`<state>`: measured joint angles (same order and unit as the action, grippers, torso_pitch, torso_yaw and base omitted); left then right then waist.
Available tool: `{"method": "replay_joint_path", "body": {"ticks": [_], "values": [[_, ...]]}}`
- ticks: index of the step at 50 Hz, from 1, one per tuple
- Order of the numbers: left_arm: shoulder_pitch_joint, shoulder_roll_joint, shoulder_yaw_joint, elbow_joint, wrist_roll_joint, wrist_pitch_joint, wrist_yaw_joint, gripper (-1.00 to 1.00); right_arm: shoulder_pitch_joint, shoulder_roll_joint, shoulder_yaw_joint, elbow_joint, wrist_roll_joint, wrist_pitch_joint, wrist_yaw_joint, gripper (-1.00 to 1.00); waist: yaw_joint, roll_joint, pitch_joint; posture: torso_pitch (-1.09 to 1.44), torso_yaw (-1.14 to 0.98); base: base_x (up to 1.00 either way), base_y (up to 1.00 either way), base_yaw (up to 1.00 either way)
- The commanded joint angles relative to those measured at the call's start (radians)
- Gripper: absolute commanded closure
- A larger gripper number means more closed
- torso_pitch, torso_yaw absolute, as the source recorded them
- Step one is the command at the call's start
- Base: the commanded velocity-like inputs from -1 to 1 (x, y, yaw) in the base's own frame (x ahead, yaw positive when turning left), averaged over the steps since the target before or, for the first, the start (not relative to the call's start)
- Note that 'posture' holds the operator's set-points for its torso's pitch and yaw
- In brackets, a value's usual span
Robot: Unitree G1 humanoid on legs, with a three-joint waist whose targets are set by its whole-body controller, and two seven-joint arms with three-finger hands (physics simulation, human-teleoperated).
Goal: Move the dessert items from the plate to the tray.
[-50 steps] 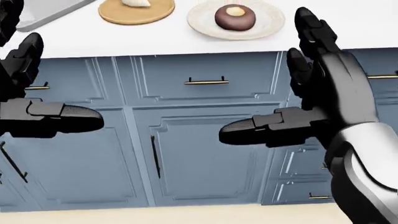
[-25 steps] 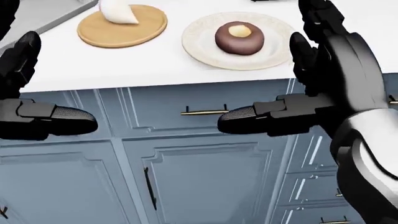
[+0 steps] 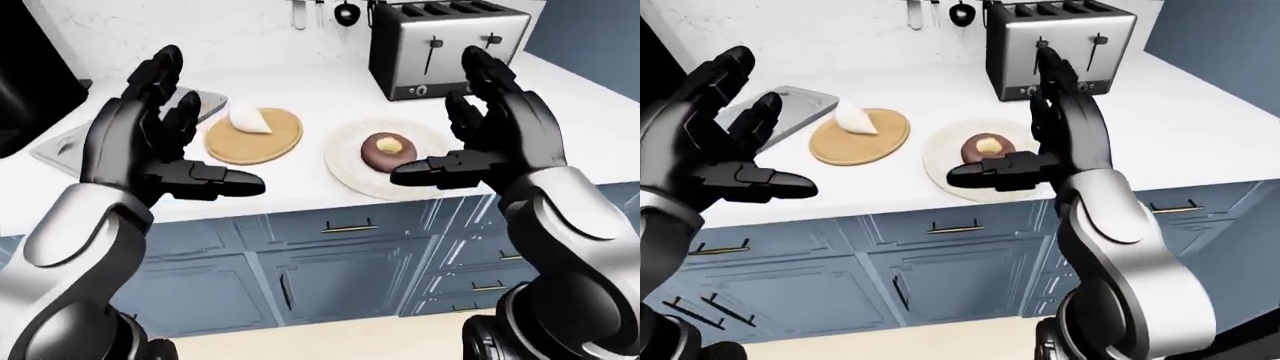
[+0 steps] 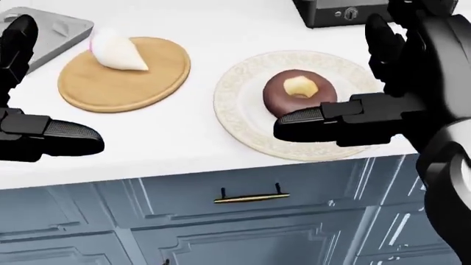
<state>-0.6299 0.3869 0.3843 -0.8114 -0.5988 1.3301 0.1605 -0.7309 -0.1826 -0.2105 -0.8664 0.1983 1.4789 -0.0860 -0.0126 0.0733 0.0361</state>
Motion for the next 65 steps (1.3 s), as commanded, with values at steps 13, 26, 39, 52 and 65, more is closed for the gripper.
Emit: {"method": "replay_joint_path", "body": {"ticks": [13, 26, 39, 52, 65], "values": [[-0.013, 0.042, 0.032, -0.009, -0.079, -0.018, 0.058, -1.0, -0.013, -0.01, -0.032, -0.037, 0.032, -0.013, 0.004, -1.0, 0.02, -0.056, -0.005, 0.0, 0.0, 0.16, 0.03, 0.0], [-0.094, 0.155, 0.123, 0.006, -0.346, 0.046, 0.209, -1.0, -0.095, -0.031, -0.106, -0.14, 0.086, 0.119, 0.048, -1.0, 0.028, -0.098, -0.025, 0.0, 0.0, -0.34, 0.0, 0.0], [-0.153, 0.312, -0.056, 0.078, -0.278, -0.091, 0.237, -1.0, -0.093, -0.118, -0.152, -0.133, 0.149, 0.135, 0.07, -1.0, 0.025, -0.071, 0.024, 0.0, 0.0, -0.05, 0.0, 0.0], [-0.318, 0.219, -0.331, 0.397, 0.671, -0.483, -0.453, -1.0, -0.069, -0.13, -0.176, -0.145, 0.239, 0.135, 0.008, -1.0, 0.024, -0.077, -0.004, 0.0, 0.0, 0.0, 0.0, 0.0], [-0.438, 0.09, -0.296, 0.964, 1.213, -1.241, -0.708, -1.0, -0.078, -0.141, -0.203, -0.139, 0.284, 0.135, -0.019, -1.0, 0.033, -0.108, -0.014, 0.0, 0.0, 0.0, 0.0, 0.0]]}}
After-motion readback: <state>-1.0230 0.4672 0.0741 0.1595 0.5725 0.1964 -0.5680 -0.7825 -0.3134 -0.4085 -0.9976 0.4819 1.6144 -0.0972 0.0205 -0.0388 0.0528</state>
